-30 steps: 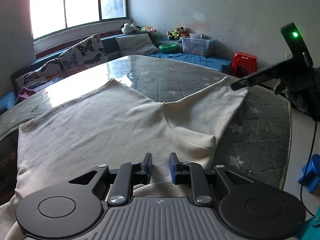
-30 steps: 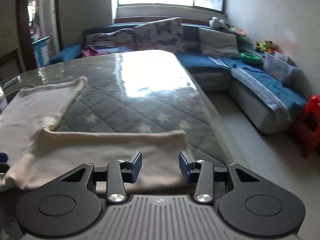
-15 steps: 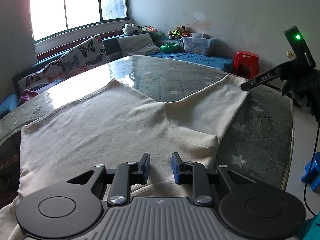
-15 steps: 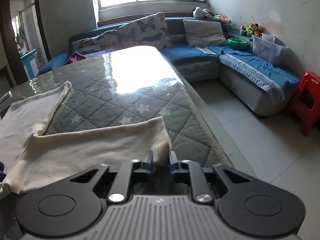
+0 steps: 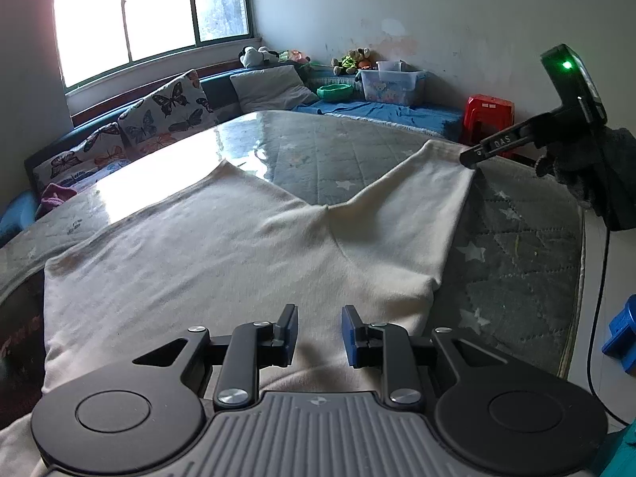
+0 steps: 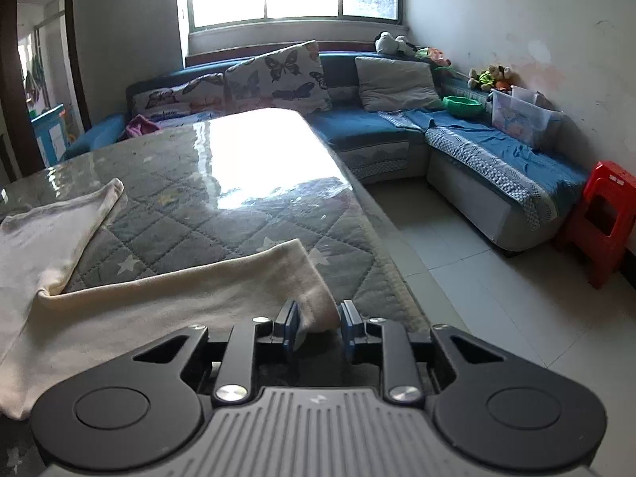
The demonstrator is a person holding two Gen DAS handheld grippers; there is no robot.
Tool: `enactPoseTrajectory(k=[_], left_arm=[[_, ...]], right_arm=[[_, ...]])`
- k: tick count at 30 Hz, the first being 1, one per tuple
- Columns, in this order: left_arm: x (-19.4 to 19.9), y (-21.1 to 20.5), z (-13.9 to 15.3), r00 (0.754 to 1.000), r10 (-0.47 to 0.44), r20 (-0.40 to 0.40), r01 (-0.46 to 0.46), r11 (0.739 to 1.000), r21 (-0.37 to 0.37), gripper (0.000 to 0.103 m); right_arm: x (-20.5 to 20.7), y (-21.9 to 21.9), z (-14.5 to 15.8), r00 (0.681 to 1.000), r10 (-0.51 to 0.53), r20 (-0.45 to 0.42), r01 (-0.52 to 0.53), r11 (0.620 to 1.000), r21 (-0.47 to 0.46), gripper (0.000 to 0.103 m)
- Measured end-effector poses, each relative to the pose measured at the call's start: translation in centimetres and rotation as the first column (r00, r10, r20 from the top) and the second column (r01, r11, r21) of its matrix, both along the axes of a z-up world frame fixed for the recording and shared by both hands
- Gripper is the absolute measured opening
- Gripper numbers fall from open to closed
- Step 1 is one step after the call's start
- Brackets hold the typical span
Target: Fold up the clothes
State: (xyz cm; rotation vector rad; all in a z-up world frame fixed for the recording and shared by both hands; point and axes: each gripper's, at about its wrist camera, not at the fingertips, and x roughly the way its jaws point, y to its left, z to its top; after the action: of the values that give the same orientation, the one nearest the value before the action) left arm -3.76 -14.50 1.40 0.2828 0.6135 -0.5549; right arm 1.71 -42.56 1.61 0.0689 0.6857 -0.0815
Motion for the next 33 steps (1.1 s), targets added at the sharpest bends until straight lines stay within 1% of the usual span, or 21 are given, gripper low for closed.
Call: enactPoseTrajectory(k=[5,8,13,14,15,18,20,26,30,33], left_arm=[[0.3,-0.8,0.4,1.0,-0.013,0.011,0.013,1.0,-0.012,0.026],[0.4,-1.4,0.4,1.0,-0.027,0.014,0.027,1.0,-0.013,0.026],[0.4,-2.1,0.3,0.999,-0.038,0.012,0.038,0.999,-0.014,0.026],[0.4,-2.2,0.2,0.999,-0.039,0.01,0.039,0.999,-0.012,0.026],[0.5,-2.3,0.1,0.999,-0.039,0.008,0.039,0.999,-0.01,0.026],[0.4,-2.5,0.0,0.999,-0.039,0.004,0.039,0.999,-0.008,0.026],[0.4,-2.5,0.0,0.999,-0.041,0.004,0.041,0.999,-0.009,0.026],[0.6,-2.7,-0.3,0.999,-0.046,0.001,0.046,0.999,-0.012,0.026],[0.5,-2.7,-0.2,0.999,-0.035,0.001,0.035,0.999,-0.024,0.027],[0.3,-1.9,0.2,1.0,-0.009,0.007,0.009,0.999,-0.042,0.03]], right_arm=[[-1.2,-0.9,0.5,1.0,-0.025,0.005,0.025,0.997,0.076,0.023],[-1.2,-0.9,0.2,1.0,-0.029,-0.003,0.029,0.995,0.093,0.023],[-0.4,-0.8,-0.5,0.998,-0.07,-0.004,0.07,0.991,0.113,0.023],[-0.4,-0.6,-0.6,0.997,-0.072,0.001,0.072,0.991,0.115,0.02],[-0.3,-0.6,-0.7,0.997,-0.074,0.005,0.073,0.99,0.118,0.011],[-0.3,-0.8,-0.8,0.997,-0.076,0.019,0.072,0.987,0.144,0.007],[-0.4,-1.0,-0.4,0.996,-0.079,0.035,0.072,0.983,0.168,0.006],[-0.9,-0.3,3.1,0.99,-0.02,0.138,-0.005,0.984,0.179,0.006],[-0.9,1.5,6.2,0.979,0.061,0.197,-0.095,0.982,0.164,0.005],[-1.0,3.6,8.4,0.961,0.141,0.239,-0.179,0.973,0.148,0.005]])
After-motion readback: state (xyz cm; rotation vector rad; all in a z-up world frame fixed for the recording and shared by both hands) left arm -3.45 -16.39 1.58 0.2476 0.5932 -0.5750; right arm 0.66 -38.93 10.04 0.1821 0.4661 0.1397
